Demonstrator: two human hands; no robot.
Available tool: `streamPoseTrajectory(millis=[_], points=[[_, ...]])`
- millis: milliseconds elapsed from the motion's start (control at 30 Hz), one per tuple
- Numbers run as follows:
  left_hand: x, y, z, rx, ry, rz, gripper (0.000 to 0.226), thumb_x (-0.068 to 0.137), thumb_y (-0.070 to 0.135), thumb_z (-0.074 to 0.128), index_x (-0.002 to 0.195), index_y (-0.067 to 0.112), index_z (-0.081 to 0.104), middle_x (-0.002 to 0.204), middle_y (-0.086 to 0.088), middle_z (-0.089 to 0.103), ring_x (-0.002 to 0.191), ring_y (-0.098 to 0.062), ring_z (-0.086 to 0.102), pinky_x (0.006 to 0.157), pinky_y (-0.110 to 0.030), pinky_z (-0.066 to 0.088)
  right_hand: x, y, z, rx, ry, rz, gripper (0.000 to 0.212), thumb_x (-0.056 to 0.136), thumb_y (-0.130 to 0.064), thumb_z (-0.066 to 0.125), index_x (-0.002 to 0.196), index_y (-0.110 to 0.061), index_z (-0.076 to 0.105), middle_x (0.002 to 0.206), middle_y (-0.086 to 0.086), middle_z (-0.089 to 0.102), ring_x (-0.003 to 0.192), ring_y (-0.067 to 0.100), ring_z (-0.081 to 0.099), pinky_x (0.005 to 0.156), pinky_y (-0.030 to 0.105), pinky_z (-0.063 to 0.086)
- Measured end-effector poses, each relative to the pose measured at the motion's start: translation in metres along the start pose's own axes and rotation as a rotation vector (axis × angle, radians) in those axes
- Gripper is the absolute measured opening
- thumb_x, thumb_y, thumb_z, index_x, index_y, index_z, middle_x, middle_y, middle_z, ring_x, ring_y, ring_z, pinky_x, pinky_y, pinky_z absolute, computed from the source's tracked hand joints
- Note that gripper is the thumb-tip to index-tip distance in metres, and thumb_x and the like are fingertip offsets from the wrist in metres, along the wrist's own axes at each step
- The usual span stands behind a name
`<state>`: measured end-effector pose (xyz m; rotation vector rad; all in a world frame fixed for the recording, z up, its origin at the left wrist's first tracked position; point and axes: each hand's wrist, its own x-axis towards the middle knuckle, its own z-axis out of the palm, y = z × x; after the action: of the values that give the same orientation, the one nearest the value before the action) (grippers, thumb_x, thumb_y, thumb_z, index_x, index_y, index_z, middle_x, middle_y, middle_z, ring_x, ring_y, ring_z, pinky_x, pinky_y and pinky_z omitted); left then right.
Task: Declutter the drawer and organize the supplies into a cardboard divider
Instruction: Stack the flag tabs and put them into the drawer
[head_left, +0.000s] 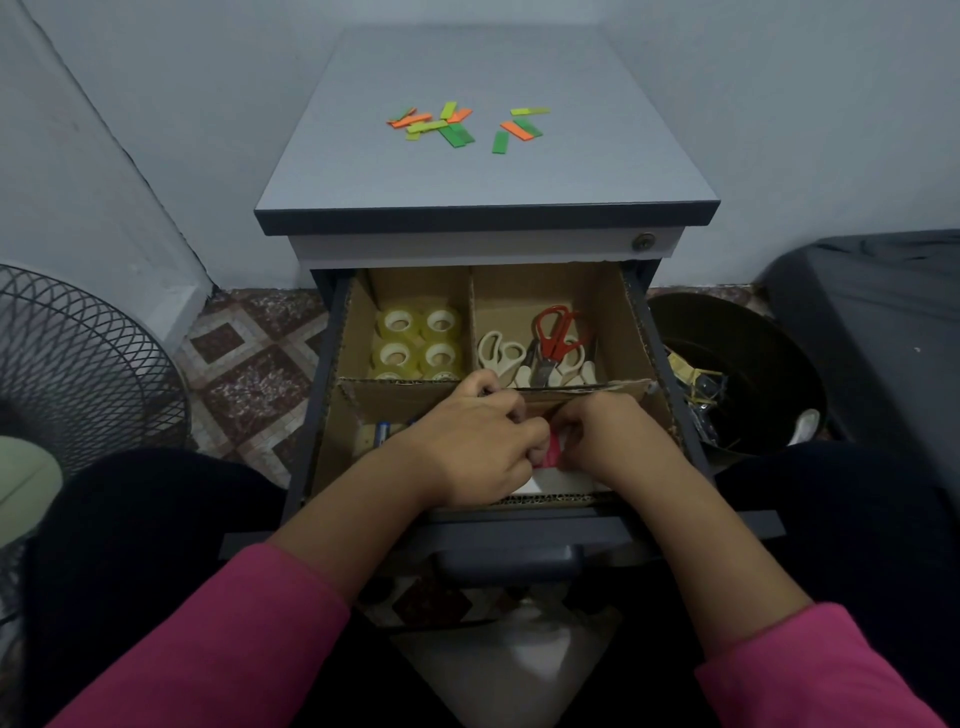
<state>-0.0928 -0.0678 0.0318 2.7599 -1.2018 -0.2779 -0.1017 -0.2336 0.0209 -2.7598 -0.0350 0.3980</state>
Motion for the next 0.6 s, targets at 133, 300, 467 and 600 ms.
streamPoseTrajectory(millis=[133, 300, 467, 600], points=[[0.000, -0.004, 0.001, -0.106, 0.024, -0.020, 0.020, 0.095, 0.026, 0.039, 0.108, 0.029, 0.055, 0.111, 0.006, 0.047, 0.109, -0.013, 0.025, 0.099, -0.019, 0.007, 0.002, -0.001, -0.010, 0.008, -0.078, 0.039, 0.028, 0.085, -0.017, 0.062, 0.109, -0.027, 0.071, 0.102, 0.003, 0.069, 0.093, 0.019, 0.062, 0.078, 0.024, 0.048], [-0.003, -0.009, -0.006, -0.496, 0.204, -0.141, 0.020, 0.088, 0.018, 0.041, 0.091, 0.029, 0.058, 0.099, 0.017, 0.061, 0.110, -0.014, 0.039, 0.092, -0.029, 0.033, -0.003, 0.008, -0.018, -0.194, -0.010, 0.234, 0.006, 0.087, -0.014, 0.060, 0.090, -0.014, 0.066, 0.096, 0.005, 0.063, 0.092, 0.024, 0.063, 0.071, 0.030, 0.050], [-0.001, -0.015, -0.002, -0.684, 0.351, -0.210, 0.022, 0.082, 0.025, 0.034, 0.084, 0.036, 0.053, 0.088, 0.020, 0.066, 0.100, -0.017, 0.056, 0.093, -0.043, 0.044, -0.011, 0.000, -0.009, -0.279, -0.106, 0.285, 0.024, 0.091, -0.008, 0.053, 0.114, -0.008, 0.060, 0.119, 0.009, 0.060, 0.112, 0.028, 0.058, 0.083, 0.035, 0.050], [0.000, -0.015, -0.001, -0.674, 0.352, -0.216, 0.021, 0.083, 0.023, 0.035, 0.082, 0.035, 0.052, 0.086, 0.021, 0.067, 0.101, -0.016, 0.055, 0.095, -0.044, 0.042, -0.007, -0.003, -0.009, -0.256, -0.118, 0.301, 0.030, 0.090, -0.005, 0.054, 0.121, -0.006, 0.057, 0.125, 0.012, 0.058, 0.116, 0.030, 0.056, 0.088, 0.039, 0.049]])
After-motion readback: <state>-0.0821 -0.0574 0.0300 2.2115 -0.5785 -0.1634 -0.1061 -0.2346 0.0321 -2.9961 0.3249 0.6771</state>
